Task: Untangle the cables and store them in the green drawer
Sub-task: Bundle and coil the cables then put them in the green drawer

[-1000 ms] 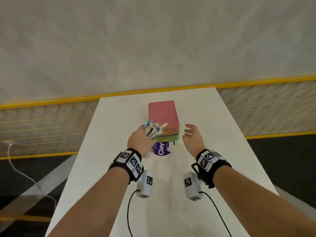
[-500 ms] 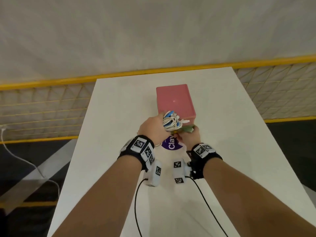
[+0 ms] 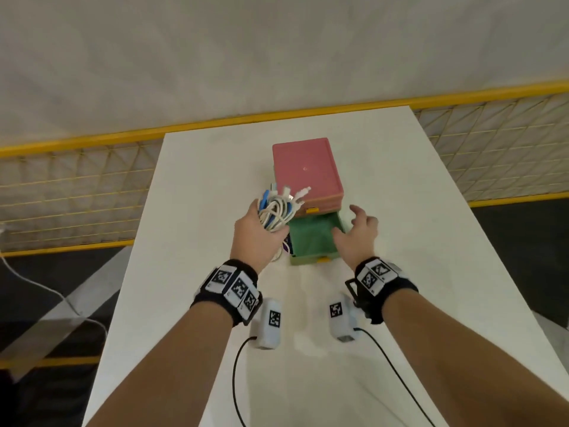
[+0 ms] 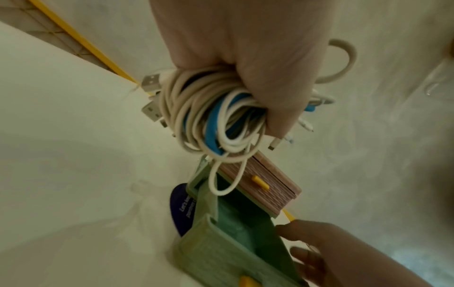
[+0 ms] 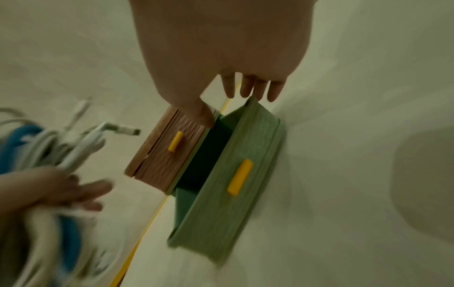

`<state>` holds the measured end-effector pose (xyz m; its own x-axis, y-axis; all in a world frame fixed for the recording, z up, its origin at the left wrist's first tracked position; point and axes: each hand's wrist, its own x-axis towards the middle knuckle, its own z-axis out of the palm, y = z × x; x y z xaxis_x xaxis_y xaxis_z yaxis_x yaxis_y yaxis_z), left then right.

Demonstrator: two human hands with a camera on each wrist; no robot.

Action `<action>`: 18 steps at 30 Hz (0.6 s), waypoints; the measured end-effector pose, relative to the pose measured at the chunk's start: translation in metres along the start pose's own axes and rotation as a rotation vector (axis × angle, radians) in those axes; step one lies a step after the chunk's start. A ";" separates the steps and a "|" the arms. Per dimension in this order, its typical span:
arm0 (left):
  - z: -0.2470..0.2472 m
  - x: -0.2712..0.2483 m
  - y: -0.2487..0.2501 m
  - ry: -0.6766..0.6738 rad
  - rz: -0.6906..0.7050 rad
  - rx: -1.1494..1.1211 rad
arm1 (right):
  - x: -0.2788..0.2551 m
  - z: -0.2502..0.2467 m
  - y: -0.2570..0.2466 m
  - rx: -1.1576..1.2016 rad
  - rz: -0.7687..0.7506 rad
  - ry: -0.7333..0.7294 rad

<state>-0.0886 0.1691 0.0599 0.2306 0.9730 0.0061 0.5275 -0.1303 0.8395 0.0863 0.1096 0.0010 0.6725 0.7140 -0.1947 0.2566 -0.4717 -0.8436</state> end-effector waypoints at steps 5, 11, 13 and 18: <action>0.011 -0.003 -0.005 -0.292 0.101 0.298 | -0.009 -0.012 0.007 -0.095 -0.030 -0.330; 0.072 0.002 0.029 -0.497 0.224 0.947 | -0.017 -0.014 0.015 -0.057 -0.173 -0.268; 0.088 0.008 0.031 -0.421 0.059 0.937 | -0.019 -0.015 0.014 -0.120 -0.256 -0.287; 0.109 0.010 0.022 -0.319 -0.006 0.992 | -0.023 -0.008 0.021 -0.440 -0.470 -0.353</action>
<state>0.0146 0.1555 0.0191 0.3550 0.8974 -0.2621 0.9312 -0.3641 0.0148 0.0819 0.0787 -0.0081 0.1778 0.9813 -0.0742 0.7681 -0.1855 -0.6128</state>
